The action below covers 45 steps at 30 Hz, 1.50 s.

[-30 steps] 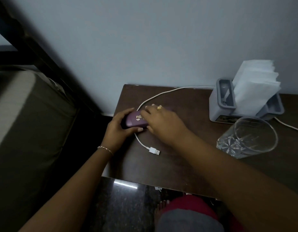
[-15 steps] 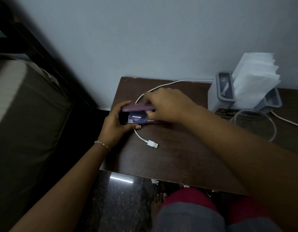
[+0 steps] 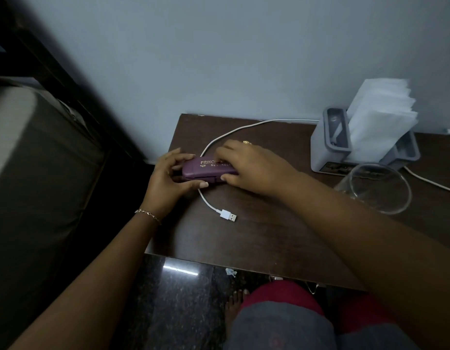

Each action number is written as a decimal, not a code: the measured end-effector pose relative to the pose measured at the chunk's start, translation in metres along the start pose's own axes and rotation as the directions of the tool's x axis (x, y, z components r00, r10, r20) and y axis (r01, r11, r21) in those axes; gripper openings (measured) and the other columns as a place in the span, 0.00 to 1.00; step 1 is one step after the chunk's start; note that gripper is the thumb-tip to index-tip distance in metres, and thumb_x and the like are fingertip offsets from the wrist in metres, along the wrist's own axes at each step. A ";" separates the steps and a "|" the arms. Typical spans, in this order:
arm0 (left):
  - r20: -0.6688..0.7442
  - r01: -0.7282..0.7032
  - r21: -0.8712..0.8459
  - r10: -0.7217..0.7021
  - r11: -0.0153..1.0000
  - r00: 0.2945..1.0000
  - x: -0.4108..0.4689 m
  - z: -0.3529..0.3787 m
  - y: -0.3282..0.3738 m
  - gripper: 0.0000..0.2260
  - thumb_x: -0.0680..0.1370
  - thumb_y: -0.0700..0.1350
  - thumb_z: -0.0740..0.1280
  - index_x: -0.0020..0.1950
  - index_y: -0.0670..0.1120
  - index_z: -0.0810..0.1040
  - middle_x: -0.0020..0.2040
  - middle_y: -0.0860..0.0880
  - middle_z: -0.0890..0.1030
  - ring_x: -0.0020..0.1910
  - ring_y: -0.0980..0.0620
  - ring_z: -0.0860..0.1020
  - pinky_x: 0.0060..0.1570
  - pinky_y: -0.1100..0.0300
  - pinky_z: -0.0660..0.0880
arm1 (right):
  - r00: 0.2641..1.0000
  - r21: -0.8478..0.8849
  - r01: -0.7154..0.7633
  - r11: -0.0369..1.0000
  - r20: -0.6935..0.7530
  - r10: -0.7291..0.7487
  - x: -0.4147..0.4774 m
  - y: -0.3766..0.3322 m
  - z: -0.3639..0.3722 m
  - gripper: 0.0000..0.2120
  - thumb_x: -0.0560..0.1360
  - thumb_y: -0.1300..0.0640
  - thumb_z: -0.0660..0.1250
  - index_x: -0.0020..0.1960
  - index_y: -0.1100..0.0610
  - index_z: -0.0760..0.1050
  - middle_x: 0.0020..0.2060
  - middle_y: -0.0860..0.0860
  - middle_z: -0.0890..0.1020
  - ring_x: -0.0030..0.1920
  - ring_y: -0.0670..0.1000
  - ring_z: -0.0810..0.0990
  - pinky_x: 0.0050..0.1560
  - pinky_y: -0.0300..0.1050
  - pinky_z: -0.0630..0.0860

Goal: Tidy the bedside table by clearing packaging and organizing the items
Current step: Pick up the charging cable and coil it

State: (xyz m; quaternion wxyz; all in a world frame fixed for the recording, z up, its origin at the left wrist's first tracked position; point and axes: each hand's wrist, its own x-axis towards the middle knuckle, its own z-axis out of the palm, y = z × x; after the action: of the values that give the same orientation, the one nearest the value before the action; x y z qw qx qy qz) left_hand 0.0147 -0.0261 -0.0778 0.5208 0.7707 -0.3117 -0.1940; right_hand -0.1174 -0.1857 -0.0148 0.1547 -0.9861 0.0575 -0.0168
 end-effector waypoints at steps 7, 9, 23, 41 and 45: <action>-0.006 0.050 -0.096 -0.051 0.994 0.999 -0.002 0.001 0.003 0.27 0.60 0.38 0.78 0.57 0.47 0.77 0.52 0.54 0.80 0.51 0.61 0.79 0.49 0.70 0.75 | 0.996 -0.075 0.067 0.995 -0.053 -0.071 0.007 0.001 0.020 0.22 0.72 0.58 0.67 0.64 0.55 0.67 0.58 0.56 0.75 0.53 0.60 0.76 0.48 0.50 0.72; -0.018 0.052 -0.095 -0.054 0.994 0.998 0.000 0.003 0.004 0.26 0.60 0.37 0.78 0.57 0.48 0.77 0.52 0.55 0.80 0.50 0.62 0.79 0.49 0.71 0.74 | 0.994 -0.078 0.071 0.994 -0.077 -0.077 0.008 0.004 0.022 0.21 0.71 0.59 0.66 0.64 0.56 0.68 0.57 0.57 0.75 0.52 0.60 0.76 0.48 0.50 0.72; 0.103 0.025 0.071 -0.032 0.997 0.994 0.025 0.024 0.018 0.39 0.61 0.42 0.80 0.68 0.51 0.66 0.56 0.52 0.76 0.52 0.59 0.77 0.54 0.70 0.73 | 0.963 -0.062 -0.045 0.997 -0.267 0.027 -0.002 0.020 0.029 0.16 0.63 0.63 0.64 0.50 0.58 0.71 0.50 0.61 0.80 0.47 0.64 0.79 0.51 0.59 0.76; -0.113 -0.070 0.490 0.143 0.869 0.983 0.054 0.026 0.020 0.14 0.72 0.32 0.63 0.57 0.40 0.77 0.55 0.39 0.78 0.53 0.42 0.77 0.53 0.62 0.69 | 0.970 -0.106 -0.216 0.971 -0.138 0.201 0.017 0.030 0.023 0.20 0.73 0.62 0.66 0.64 0.56 0.68 0.69 0.58 0.67 0.70 0.61 0.63 0.72 0.62 0.52; -0.157 0.145 0.714 -0.045 0.685 0.987 0.063 0.019 0.028 0.09 0.72 0.43 0.68 0.45 0.36 0.79 0.46 0.34 0.80 0.50 0.35 0.77 0.45 0.52 0.71 | 0.911 -0.113 -0.238 0.965 -0.370 0.181 0.007 0.007 0.029 0.22 0.68 0.61 0.70 0.62 0.59 0.74 0.65 0.60 0.74 0.69 0.61 0.69 0.69 0.61 0.63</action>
State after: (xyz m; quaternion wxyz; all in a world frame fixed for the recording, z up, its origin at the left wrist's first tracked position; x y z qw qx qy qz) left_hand 0.0417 -0.0893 -0.0579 0.1832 0.9392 -0.2886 -0.0332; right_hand -0.1095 -0.1846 -0.0448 0.0654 -0.9638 0.1914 -0.1739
